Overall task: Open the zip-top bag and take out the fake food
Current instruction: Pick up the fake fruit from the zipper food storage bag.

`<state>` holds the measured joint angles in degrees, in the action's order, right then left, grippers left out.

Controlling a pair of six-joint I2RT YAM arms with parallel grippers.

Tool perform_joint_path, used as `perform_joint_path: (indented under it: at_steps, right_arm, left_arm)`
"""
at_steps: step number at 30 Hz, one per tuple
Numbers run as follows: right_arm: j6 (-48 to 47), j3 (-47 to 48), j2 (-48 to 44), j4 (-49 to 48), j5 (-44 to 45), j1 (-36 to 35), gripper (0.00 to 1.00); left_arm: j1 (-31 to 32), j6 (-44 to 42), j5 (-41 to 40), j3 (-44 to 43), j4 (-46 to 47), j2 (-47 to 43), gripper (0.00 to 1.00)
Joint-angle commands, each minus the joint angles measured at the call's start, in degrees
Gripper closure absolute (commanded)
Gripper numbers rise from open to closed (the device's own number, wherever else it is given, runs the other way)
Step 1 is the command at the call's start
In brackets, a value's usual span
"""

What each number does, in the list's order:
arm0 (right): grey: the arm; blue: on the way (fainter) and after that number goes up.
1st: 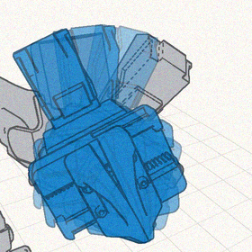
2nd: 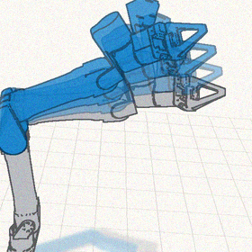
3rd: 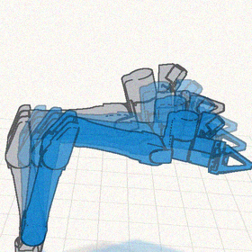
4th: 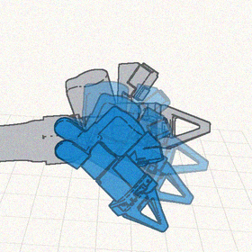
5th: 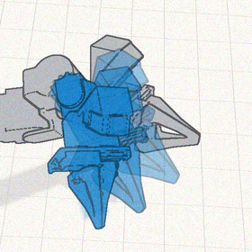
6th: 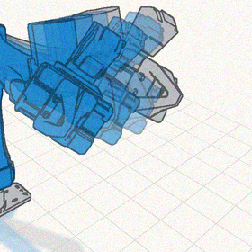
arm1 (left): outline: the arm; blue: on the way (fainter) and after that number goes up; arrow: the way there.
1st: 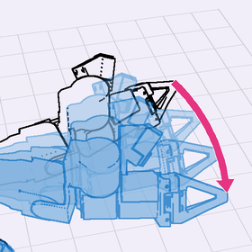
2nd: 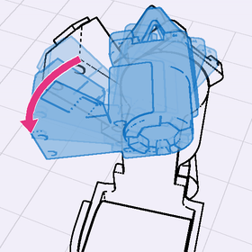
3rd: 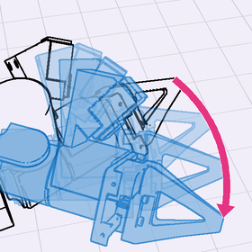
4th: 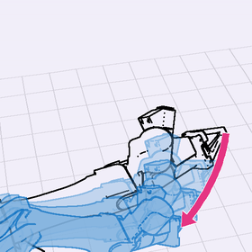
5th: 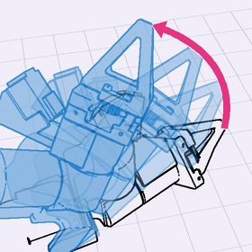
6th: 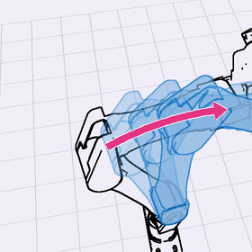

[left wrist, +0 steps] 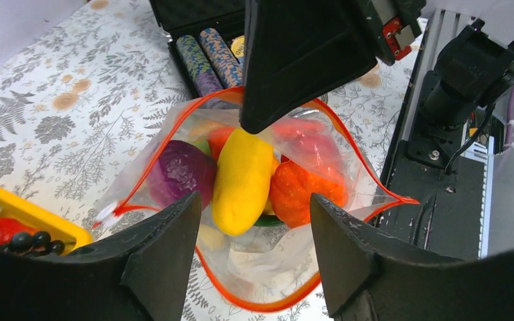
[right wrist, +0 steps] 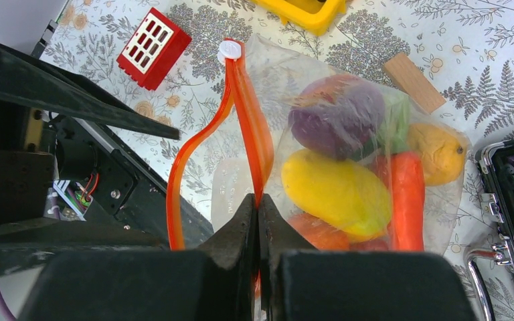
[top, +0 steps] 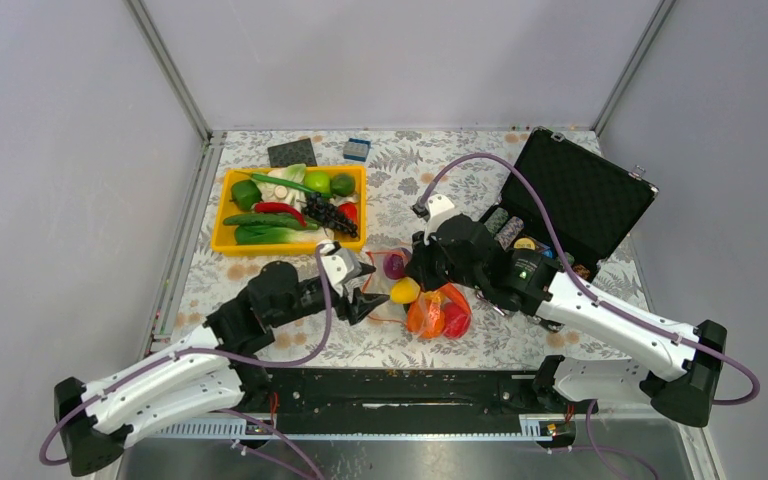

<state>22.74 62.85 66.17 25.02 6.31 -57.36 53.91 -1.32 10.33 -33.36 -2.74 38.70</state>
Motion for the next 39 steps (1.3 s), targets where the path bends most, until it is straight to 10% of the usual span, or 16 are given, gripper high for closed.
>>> perform_joint_path:
  at_steps: [1,39]
  right_arm:
    - [-0.6,2.55,-1.66,0.45,-0.97,-0.02,1.0]
    - [1.94,-0.65,-4.75,4.1,-0.08,-0.03,1.0]
  left_arm:
    - [0.29,-2.36,4.2,0.99,9.63,3.68,0.39]
    - [6.5,-9.4,-4.11,8.29,38.0,28.5,0.43]
